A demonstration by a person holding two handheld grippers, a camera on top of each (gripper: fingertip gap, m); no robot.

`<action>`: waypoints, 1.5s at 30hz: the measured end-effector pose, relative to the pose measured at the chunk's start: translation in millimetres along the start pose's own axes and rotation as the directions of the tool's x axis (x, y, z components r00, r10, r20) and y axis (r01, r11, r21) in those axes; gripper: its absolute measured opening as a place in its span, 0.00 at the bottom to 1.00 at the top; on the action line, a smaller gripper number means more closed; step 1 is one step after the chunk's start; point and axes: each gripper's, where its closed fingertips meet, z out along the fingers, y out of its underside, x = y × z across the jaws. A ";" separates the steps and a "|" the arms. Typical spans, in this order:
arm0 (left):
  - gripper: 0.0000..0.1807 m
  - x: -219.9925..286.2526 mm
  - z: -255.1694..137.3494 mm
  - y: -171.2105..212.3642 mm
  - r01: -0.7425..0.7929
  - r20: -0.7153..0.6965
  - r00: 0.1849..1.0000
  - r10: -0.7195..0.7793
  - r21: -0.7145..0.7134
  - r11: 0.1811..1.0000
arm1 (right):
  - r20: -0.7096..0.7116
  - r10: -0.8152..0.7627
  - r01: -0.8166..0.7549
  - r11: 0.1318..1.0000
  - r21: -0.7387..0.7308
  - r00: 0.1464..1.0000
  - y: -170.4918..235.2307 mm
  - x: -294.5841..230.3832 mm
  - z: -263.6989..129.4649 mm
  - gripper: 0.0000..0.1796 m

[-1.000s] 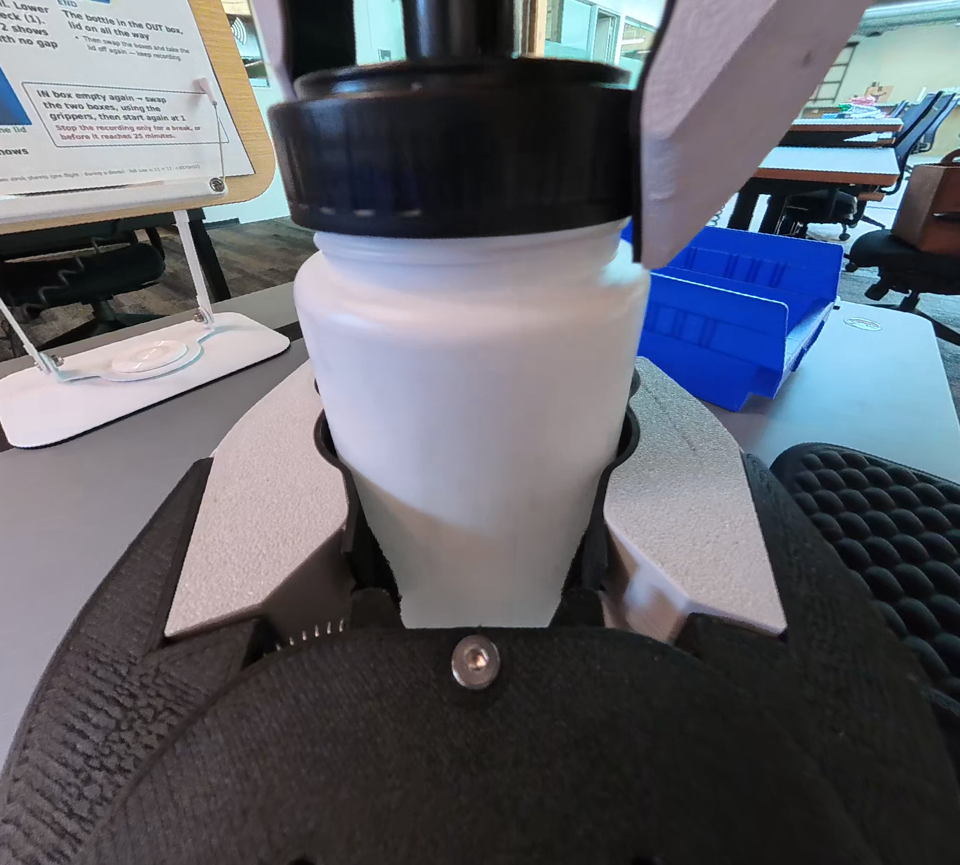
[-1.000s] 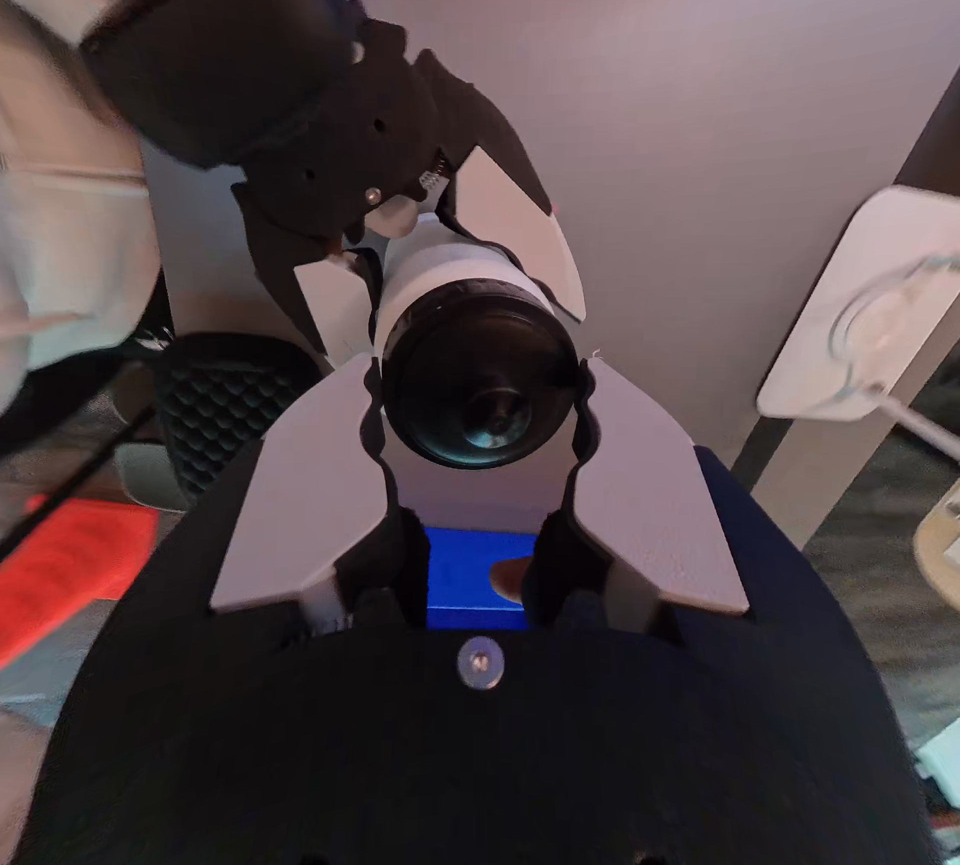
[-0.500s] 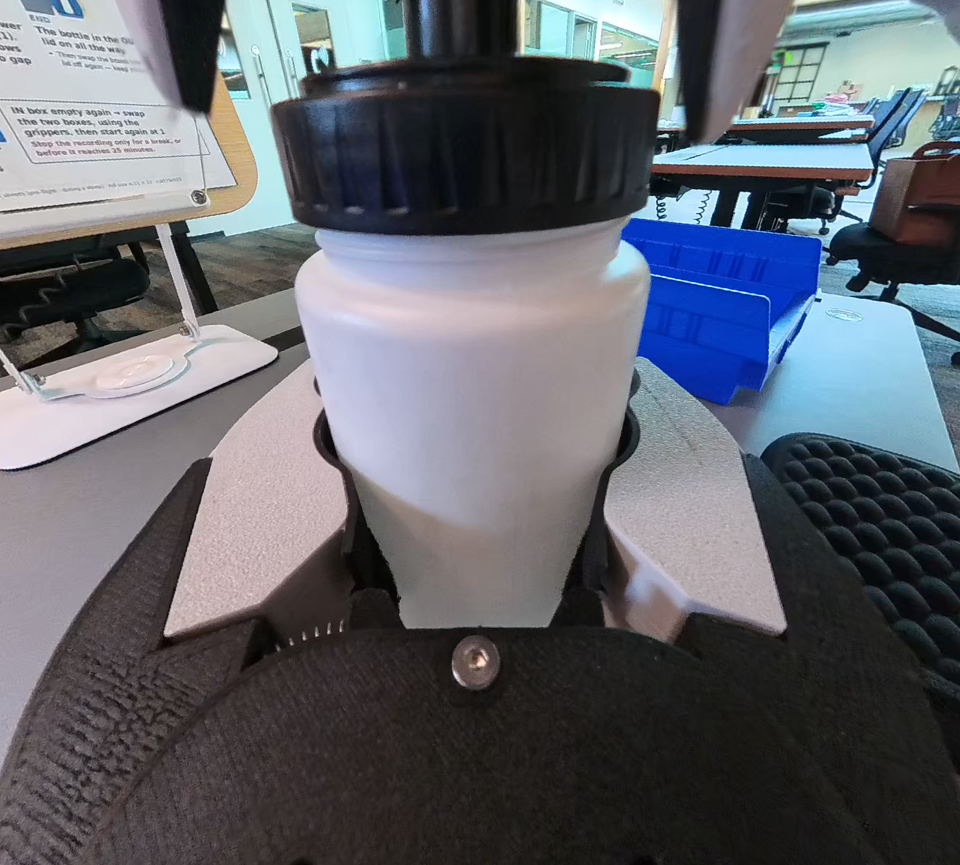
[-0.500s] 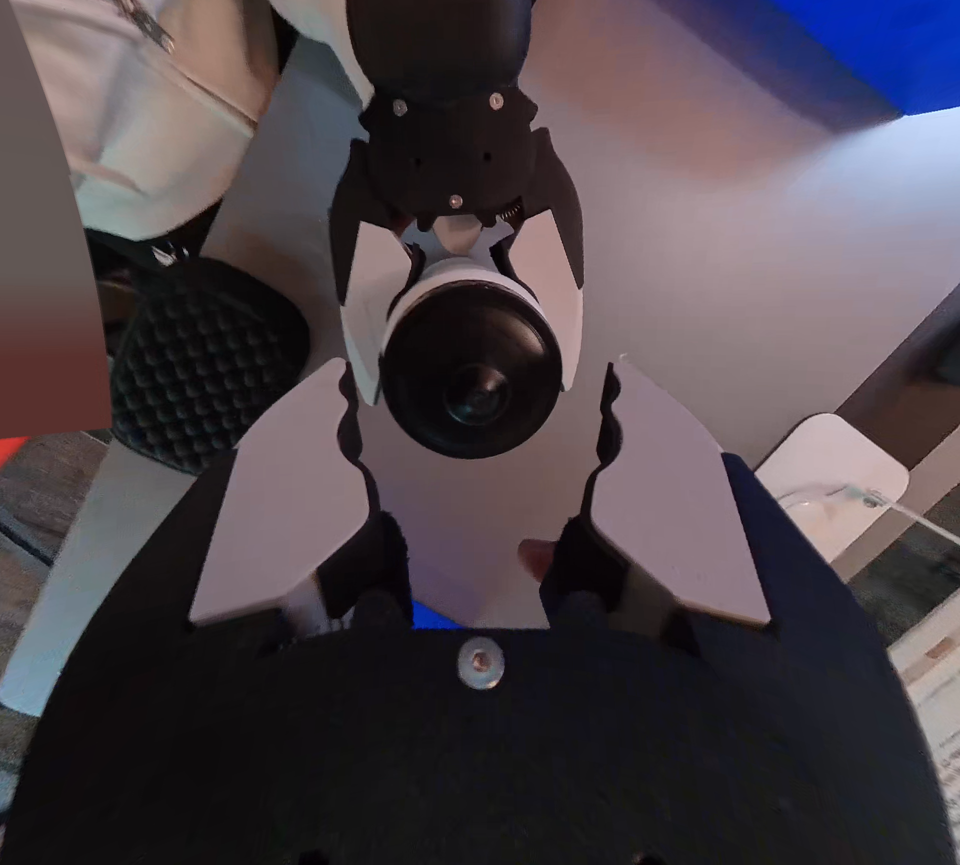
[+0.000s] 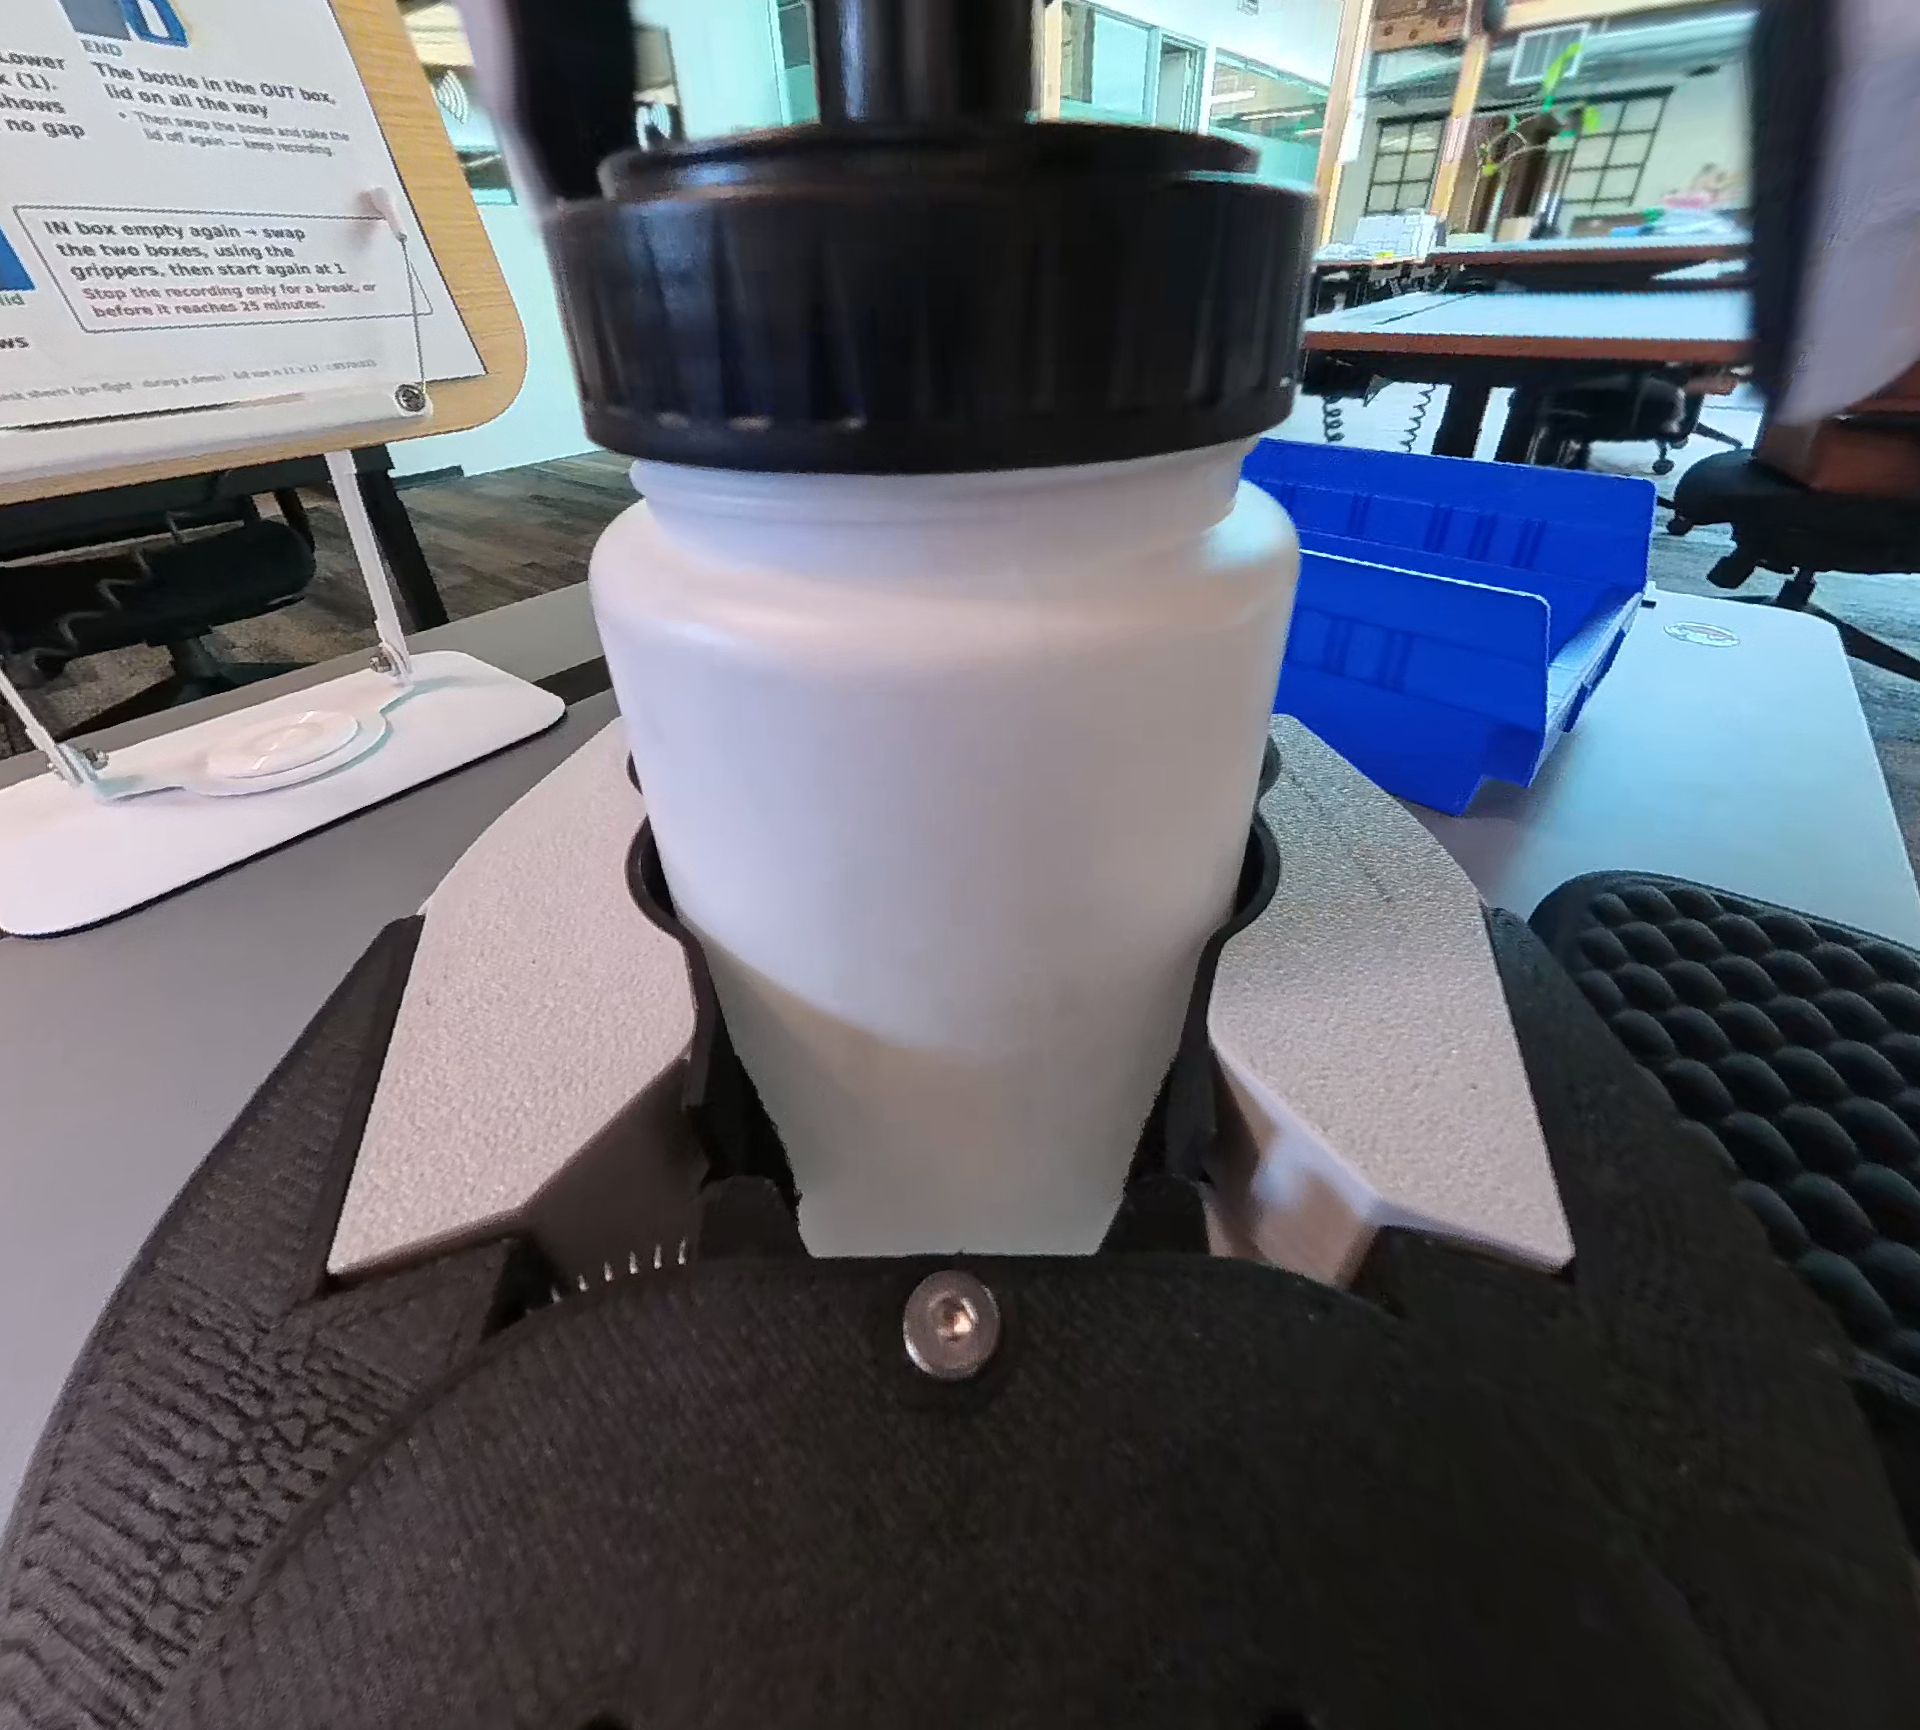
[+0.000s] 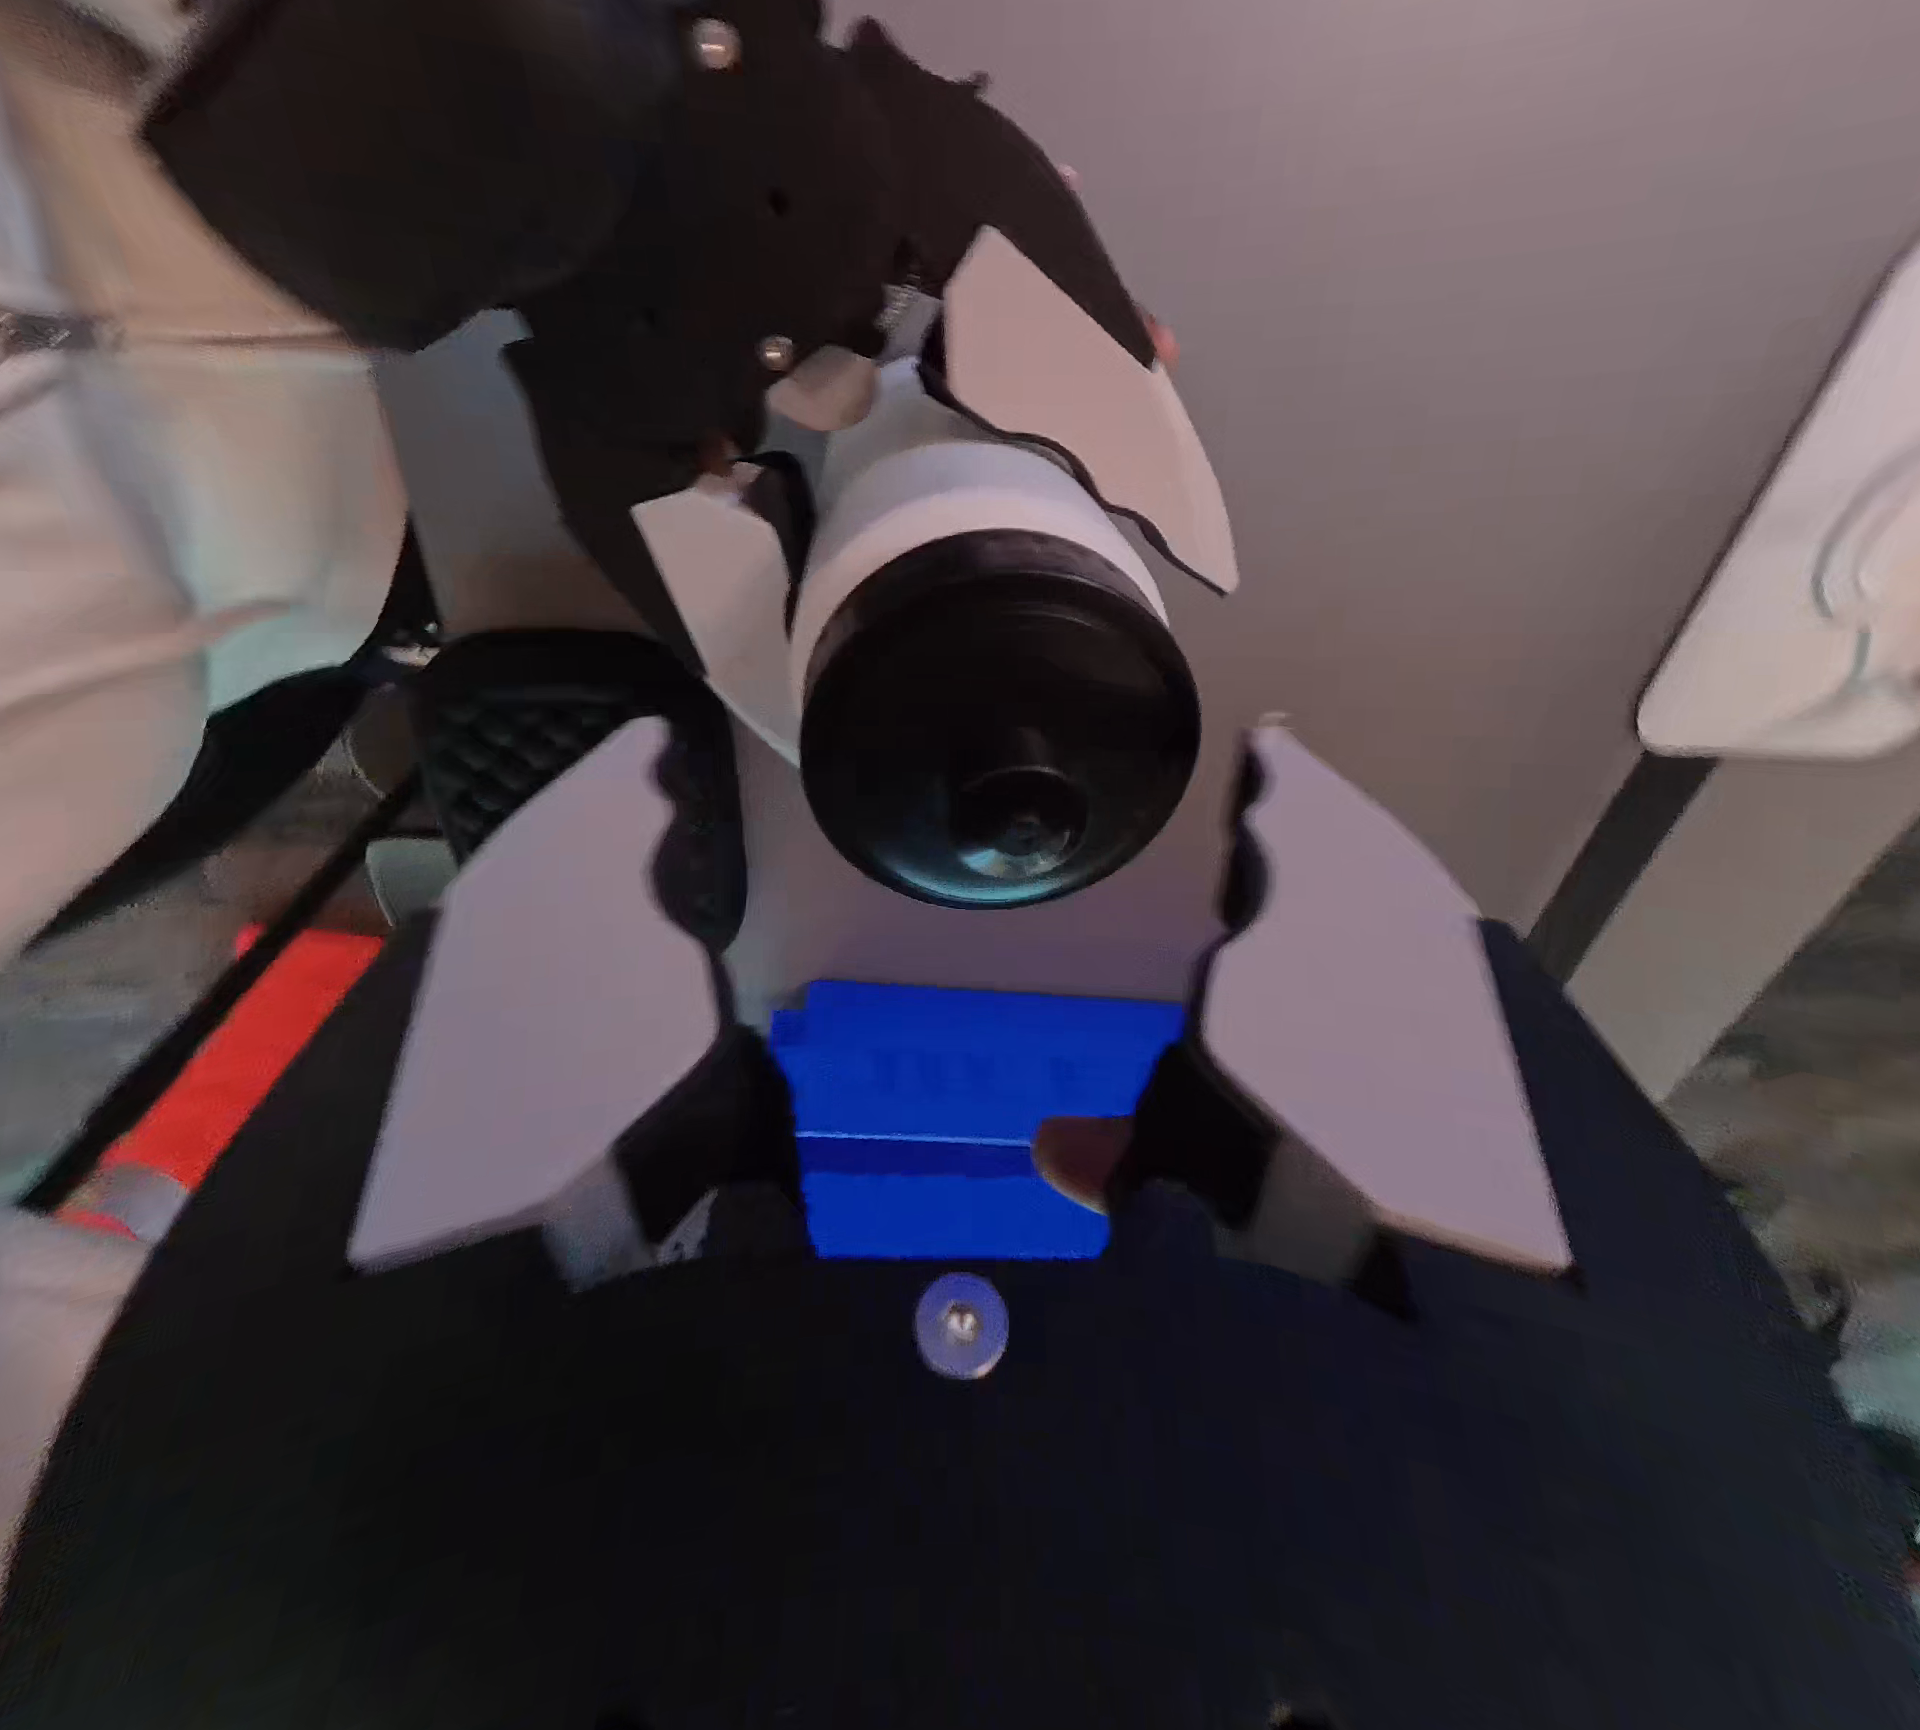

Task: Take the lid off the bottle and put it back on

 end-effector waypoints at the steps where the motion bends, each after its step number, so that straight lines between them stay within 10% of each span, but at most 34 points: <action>1: 0.57 0.2 0.0 0.0 -0.001 -0.001 1.000 0.001 0.001 1.000 | 0.021 -0.075 0.074 0.996 0.040 0.997 -3.9 -1.0 -2.9 0.62; 5: 0.57 -0.2 0.1 -0.2 0.006 -0.009 1.000 -0.006 0.005 1.000 | 0.002 -0.449 0.440 0.876 0.198 0.894 -11.8 -2.0 -15.4 0.58; 11: 0.58 1.0 0.1 -0.6 -0.001 -0.014 1.000 0.001 0.010 1.000 | 0.035 -0.578 0.557 0.799 0.225 0.815 -8.2 0.5 -4.2 0.40; 20: 0.58 2.7 0.0 -0.7 -0.015 -0.005 1.000 0.015 0.011 1.000 | -0.025 -0.028 0.029 0.999 0.039 0.999 -5.7 2.7 -0.1 0.40; 22: 0.58 1.2 -0.5 -0.7 0.002 -0.011 1.000 -0.001 0.012 1.000 | 0.000 -0.058 0.057 0.988 0.146 0.998 -10.6 -5.3 2.4 0.57; 25: 0.58 3.3 -0.6 -0.6 -0.005 -0.025 1.000 0.005 0.012 1.000 | 0.008 -0.070 0.055 0.848 0.526 0.998 -26.5 -8.0 -12.1 0.71; 28: 0.58 4.1 -0.6 -0.8 -0.001 -0.038 0.999 0.002 0.014 1.000 | -0.002 -0.079 0.044 0.532 0.846 0.997 -20.6 -5.0 -25.5 0.68; 33: 0.58 6.8 -0.7 -1.1 -0.003 -0.060 0.998 0.004 0.020 1.000 | 0.064 -0.136 -0.045 0.138 0.989 0.989 -7.2 3.5 -22.7 0.59; 39: 0.58 6.5 -0.7 -1.4 0.003 -0.064 0.998 -0.001 0.026 1.000 | 0.109 -0.215 -0.078 0.147 0.986 0.970 -25.6 -2.9 -10.1 0.43; 45: 0.58 4.9 -0.3 -1.2 -0.006 -0.028 1.000 0.007 0.022 1.000 | 0.119 0.143 -0.139 0.143 0.980 0.983 -26.4 7.2 -7.9 0.43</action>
